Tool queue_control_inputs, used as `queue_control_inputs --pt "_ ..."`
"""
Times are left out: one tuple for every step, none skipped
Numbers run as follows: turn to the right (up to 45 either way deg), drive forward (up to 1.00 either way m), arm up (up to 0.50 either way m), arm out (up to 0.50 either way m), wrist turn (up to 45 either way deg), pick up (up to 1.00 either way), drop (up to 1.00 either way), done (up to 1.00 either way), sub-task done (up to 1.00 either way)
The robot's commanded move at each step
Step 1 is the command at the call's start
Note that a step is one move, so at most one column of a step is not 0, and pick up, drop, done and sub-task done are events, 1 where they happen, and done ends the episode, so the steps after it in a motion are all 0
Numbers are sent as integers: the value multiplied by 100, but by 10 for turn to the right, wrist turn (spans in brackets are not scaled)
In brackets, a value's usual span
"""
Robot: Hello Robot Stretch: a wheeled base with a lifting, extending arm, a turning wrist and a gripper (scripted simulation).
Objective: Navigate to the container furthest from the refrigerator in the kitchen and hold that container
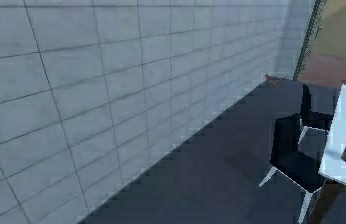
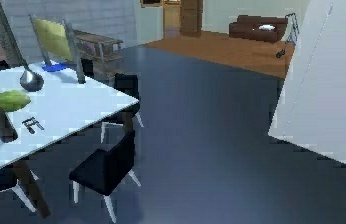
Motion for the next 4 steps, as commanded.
queue_control_inputs --pt "0 100 0 0 0 0 0 0 0" --pt "60 0 0 0 0 0 0 0 0" --pt "0 15 0 0 0 0 0 0 0" --pt "450 0 0 0 0 0 0 0 0"
